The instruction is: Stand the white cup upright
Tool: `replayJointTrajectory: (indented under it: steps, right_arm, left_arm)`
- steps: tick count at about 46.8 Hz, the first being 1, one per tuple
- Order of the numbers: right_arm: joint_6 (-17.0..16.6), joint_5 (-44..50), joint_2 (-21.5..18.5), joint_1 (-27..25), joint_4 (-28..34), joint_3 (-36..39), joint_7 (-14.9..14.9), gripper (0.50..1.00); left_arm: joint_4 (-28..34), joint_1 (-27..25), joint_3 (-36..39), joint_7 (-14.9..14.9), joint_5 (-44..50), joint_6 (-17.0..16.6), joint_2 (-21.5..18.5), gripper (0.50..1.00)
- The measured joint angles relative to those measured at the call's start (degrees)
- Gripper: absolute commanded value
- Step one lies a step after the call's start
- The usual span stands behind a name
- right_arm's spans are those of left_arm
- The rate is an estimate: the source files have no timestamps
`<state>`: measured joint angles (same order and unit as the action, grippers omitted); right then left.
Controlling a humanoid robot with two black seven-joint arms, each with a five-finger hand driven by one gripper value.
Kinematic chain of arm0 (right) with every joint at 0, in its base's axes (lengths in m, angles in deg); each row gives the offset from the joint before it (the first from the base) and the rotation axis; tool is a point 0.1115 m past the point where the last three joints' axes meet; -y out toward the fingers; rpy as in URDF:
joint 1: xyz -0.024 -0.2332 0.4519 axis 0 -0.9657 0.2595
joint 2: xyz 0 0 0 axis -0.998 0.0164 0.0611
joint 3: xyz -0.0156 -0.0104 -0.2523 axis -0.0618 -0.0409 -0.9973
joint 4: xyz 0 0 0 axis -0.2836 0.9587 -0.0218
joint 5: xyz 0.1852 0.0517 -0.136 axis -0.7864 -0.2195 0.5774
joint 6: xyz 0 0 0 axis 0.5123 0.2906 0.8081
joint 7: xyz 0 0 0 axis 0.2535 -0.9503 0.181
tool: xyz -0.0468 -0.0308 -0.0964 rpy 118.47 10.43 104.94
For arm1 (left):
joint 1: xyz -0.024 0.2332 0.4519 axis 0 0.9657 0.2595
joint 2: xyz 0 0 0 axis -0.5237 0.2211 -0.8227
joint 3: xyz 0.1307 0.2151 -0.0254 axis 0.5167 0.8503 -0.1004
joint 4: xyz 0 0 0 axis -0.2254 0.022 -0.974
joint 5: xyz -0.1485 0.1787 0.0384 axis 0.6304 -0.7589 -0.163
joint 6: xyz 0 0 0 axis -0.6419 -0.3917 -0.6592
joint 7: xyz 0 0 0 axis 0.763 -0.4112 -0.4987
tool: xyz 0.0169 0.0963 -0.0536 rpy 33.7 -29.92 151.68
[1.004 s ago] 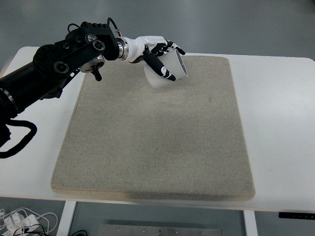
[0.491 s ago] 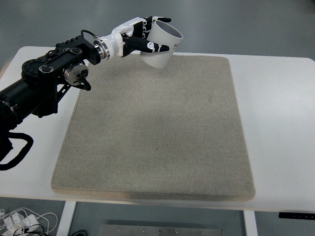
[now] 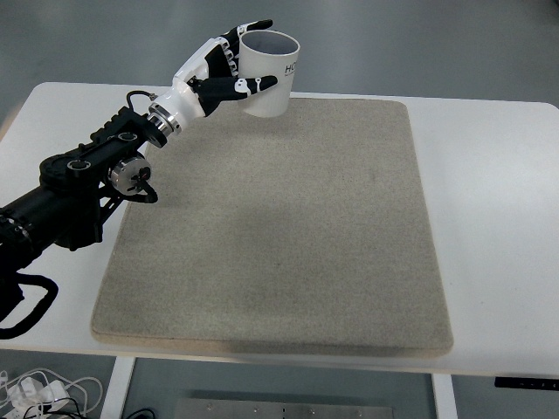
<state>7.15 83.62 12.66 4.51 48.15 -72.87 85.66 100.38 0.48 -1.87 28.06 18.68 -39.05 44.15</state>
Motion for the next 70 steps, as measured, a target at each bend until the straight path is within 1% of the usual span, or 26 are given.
replayJointTrajectory:
  steps: [3, 7, 13, 20, 25, 31, 38, 45, 47, 49, 52, 58, 59, 60, 61, 64, 65, 66, 70]
  right_arm:
    - [0.0, 0.0, 0.0, 0.01, 0.0, 0.0, 0.0, 0.952]
    - [0.0, 0.0, 0.0, 0.0, 0.0, 0.0, 0.01, 0.952]
    - [0.0, 0.0, 0.0, 0.01, 0.0, 0.0, 0.0, 0.952]
    - [0.0, 0.0, 0.0, 0.0, 0.0, 0.0, 0.01, 0.952]
    - [0.0, 0.0, 0.0, 0.0, 0.0, 0.0, 0.0, 0.952]
    - [0.0, 0.0, 0.0, 0.0, 0.0, 0.0, 0.0, 0.952]
    - [0.0, 0.0, 0.0, 0.0, 0.0, 0.0, 0.01, 0.952]
    - [0.0, 0.0, 0.0, 0.0, 0.0, 0.0, 0.01, 0.952]
    - [0.0, 0.0, 0.0, 0.0, 0.0, 0.0, 0.0, 0.952]
    - [0.0, 0.0, 0.0, 0.0, 0.0, 0.0, 0.01, 0.952]
    - [0.0, 0.0, 0.0, 0.0, 0.0, 0.0, 0.0, 0.952]
    - [0.0, 0.0, 0.0, 0.0, 0.0, 0.0, 0.0, 0.952]
    - [0.0, 0.0, 0.0, 0.0, 0.0, 0.0, 0.0, 0.952]
    - [0.0, 0.0, 0.0, 0.0, 0.0, 0.0, 0.0, 0.952]
    - [0.0, 0.0, 0.0, 0.0, 0.0, 0.0, -0.01, 0.952]
    - [0.0, 0.0, 0.0, 0.0, 0.0, 0.0, 0.0, 0.952]
    - [0.0, 0.0, 0.0, 0.0, 0.0, 0.0, 0.0, 0.952]
    - [0.0, 0.0, 0.0, 0.0, 0.0, 0.0, 0.0, 0.952]
    - [0.0, 0.0, 0.0, 0.0, 0.0, 0.0, 0.0, 0.952]
  left_arm:
    - [-0.35, 0.99, 0.03, 0.13, -0.2, -0.29, 0.73, 0.559]
    - [-3.1, 2.05, 0.11, 0.15, -0.54, -0.37, 1.41, 0.57]
    - [-5.98, 2.46, 0.67, 0.15, -0.77, -0.1, 1.81, 0.57]
    - [-6.28, 3.7, 0.93, 0.15, -1.01, -0.04, 1.88, 0.57]
    - [-6.28, 3.98, 0.93, 0.15, -1.06, -0.43, 1.91, 0.578]
    - [-6.26, 4.76, 1.19, 0.15, -1.09, -1.51, 2.11, 0.583]
    - [-6.31, 5.23, 3.75, 0.15, -1.13, -2.41, 2.12, 0.583]
    - [-6.29, 5.29, 6.7, 0.15, -1.13, -4.64, 2.17, 0.593]
    - [-6.27, 5.29, 7.04, 0.15, -1.13, -5.0, 2.17, 0.613]
    - [-6.24, 5.29, 7.19, 0.15, -1.13, -5.19, 2.19, 0.645]
    - [-6.24, 5.29, 7.25, 0.15, -1.13, -5.83, 2.39, 0.664]
    - [-6.21, 5.41, 7.33, 0.15, -1.13, -6.98, 3.09, 0.754]
    - [-6.22, 5.45, 7.33, 0.15, -1.13, -7.09, 3.18, 0.792]
    - [-6.22, 5.46, 7.32, 0.15, -1.13, -7.15, 3.3, 0.865]
    - [-6.22, 5.46, 7.3, 0.15, -1.13, -7.2, 3.47, 0.897]
    - [-6.22, 5.46, 7.29, 0.15, -1.13, -7.23, 3.66, 0.947]
    - [-6.22, 5.46, 7.28, 0.15, -1.13, -7.24, 3.67, 0.987]
    - [-6.22, 5.46, 7.28, 0.15, -1.12, -7.24, 3.71, 0.994]
    - [-6.19, 5.44, 7.27, 0.15, -1.06, -7.22, 3.77, 0.994]
